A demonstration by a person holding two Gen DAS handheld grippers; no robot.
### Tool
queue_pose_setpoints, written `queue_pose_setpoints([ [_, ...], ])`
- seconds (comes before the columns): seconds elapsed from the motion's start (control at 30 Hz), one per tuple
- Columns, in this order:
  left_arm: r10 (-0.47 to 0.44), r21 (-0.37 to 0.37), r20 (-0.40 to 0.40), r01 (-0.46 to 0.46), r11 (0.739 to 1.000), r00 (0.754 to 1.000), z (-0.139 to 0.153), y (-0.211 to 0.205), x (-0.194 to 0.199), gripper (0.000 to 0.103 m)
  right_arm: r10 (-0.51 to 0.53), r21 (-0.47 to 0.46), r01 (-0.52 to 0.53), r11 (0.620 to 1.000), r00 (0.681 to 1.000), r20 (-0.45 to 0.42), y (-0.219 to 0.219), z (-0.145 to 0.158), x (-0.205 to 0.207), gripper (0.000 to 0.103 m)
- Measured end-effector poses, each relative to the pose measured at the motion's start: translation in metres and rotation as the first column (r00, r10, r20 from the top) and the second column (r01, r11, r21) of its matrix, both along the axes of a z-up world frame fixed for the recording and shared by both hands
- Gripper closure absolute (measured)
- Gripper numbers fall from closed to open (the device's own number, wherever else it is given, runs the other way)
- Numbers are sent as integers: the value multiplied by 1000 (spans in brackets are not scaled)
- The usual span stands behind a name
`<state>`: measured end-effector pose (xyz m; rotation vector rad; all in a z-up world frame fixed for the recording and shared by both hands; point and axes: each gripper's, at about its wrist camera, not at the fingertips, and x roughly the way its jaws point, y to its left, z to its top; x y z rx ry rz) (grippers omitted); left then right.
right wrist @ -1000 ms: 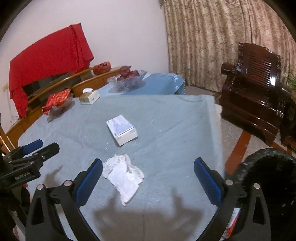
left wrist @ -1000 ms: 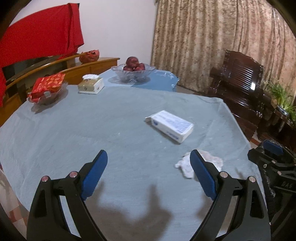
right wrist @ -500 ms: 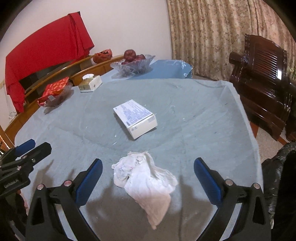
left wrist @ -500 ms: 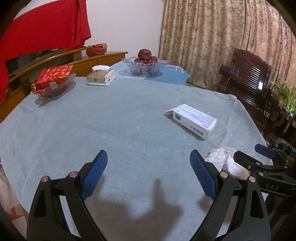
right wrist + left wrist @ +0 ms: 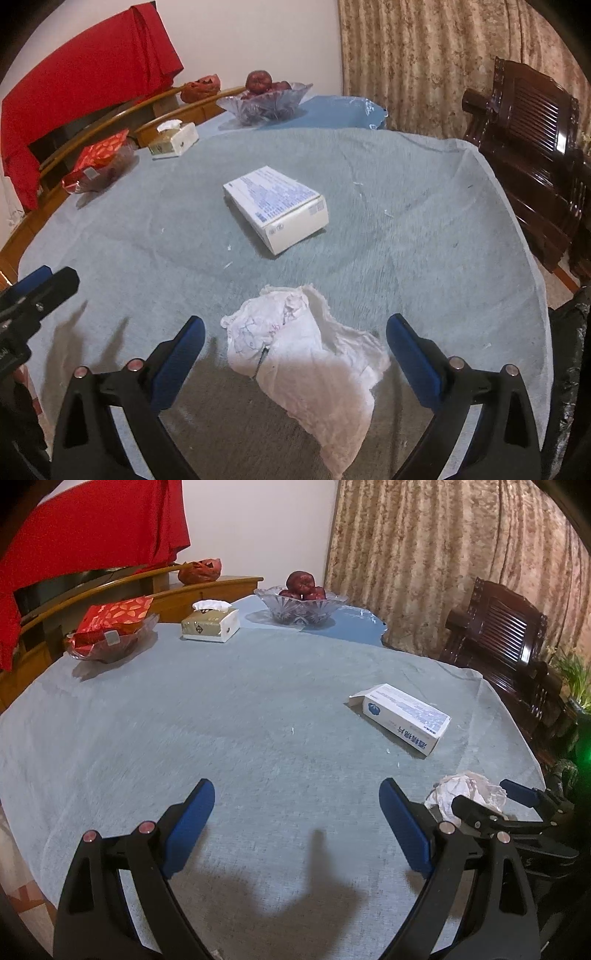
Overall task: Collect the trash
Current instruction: 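Grasp the crumpled white tissue with the right tool while the left tool grasps the white box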
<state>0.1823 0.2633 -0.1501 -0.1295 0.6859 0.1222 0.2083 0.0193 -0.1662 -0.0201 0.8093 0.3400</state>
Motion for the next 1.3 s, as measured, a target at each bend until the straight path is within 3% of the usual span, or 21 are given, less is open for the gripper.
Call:
queue_pose_setpoints([
  [0.17, -2, 4, -6, 2, 1000, 1000, 0, 0, 2, 15, 8, -5, -8, 1000, 1000, -26, 1, -7, 2, 16],
  [0.53, -13, 10, -8, 13, 1000, 1000, 3, -12, 5, 15, -15, -10, 15, 1000, 999, -50, -7, -11, 4, 62],
  [0.73, -28, 10, -9, 28, 1000, 1000, 5, -28, 8, 15, -28, 8, 29, 1000, 998, -47, -19, -11, 5, 81],
  [0.9, -49, 9, -10, 49, 999, 999, 6, -45, 15, 15, -21, 32, 22, 999, 999, -36, -31, -6, 3, 84],
  [1.3, -125, 11, -9, 125, 992, 992, 3, -104, 63, 15, -115, 76, 114, 991, 993, 11, -93, 17, 20, 84],
])
